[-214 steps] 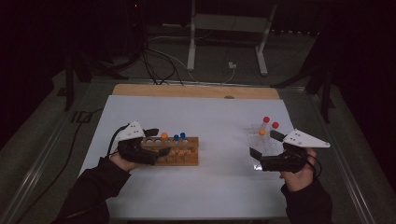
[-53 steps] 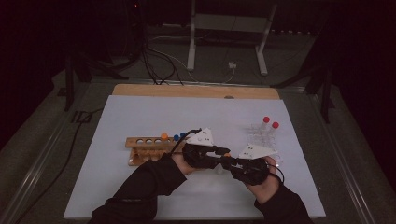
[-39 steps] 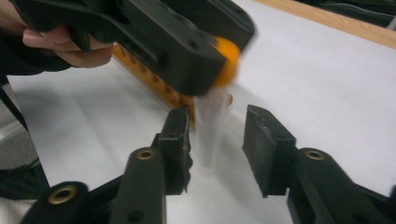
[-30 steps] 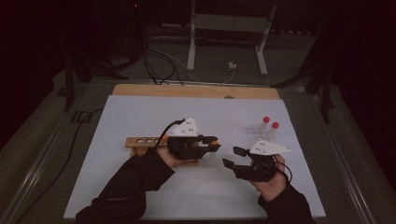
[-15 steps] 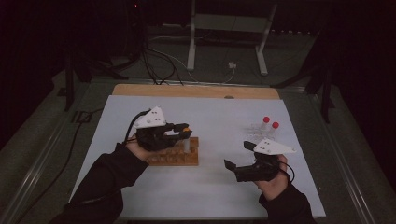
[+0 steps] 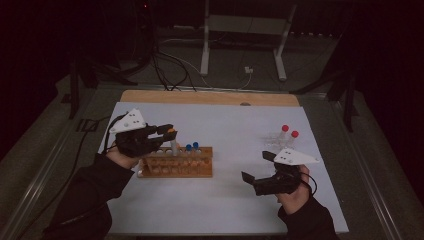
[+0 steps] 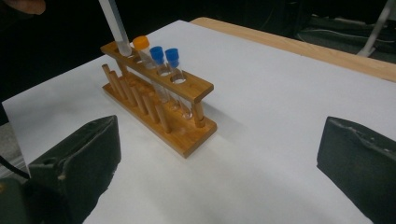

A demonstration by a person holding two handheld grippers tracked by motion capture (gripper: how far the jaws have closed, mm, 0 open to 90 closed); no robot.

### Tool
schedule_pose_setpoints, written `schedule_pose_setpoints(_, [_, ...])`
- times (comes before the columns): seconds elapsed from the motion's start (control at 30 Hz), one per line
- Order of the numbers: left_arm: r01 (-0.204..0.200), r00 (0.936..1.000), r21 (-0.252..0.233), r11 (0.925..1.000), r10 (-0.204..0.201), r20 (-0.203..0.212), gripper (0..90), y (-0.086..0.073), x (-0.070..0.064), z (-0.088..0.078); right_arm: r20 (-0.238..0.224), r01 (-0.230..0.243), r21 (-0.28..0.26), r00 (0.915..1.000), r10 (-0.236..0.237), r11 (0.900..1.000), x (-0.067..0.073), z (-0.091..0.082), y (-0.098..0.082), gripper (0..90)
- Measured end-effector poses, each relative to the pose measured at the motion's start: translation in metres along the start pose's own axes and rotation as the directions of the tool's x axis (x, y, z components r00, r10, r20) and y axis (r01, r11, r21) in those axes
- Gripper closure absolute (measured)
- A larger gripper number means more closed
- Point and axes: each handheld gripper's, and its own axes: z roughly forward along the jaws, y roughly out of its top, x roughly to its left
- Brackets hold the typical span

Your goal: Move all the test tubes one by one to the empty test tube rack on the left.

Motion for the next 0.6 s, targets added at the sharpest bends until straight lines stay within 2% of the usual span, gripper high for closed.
schedule_pose_setpoints(0.2, [0.030, 0.9984, -0.003, 0.9995, -0.030, -0.047, 71.8, -0.012, 0.016, -0.004, 0.004, 0.002, 0.002, 1.0000, -0.002, 1.000, -0.001, 0.000, 0.001, 0.0])
schedule_pose_setpoints(0.6, [0.052, 0.9967, 0.028, 0.9982, -0.051, -0.064, 71.8, -0.035, 0.024, 0.017, 0.007, 0.002, 0.004, 1.0000, -0.002, 1.000, -0.002, -0.001, -0.001, 0.0])
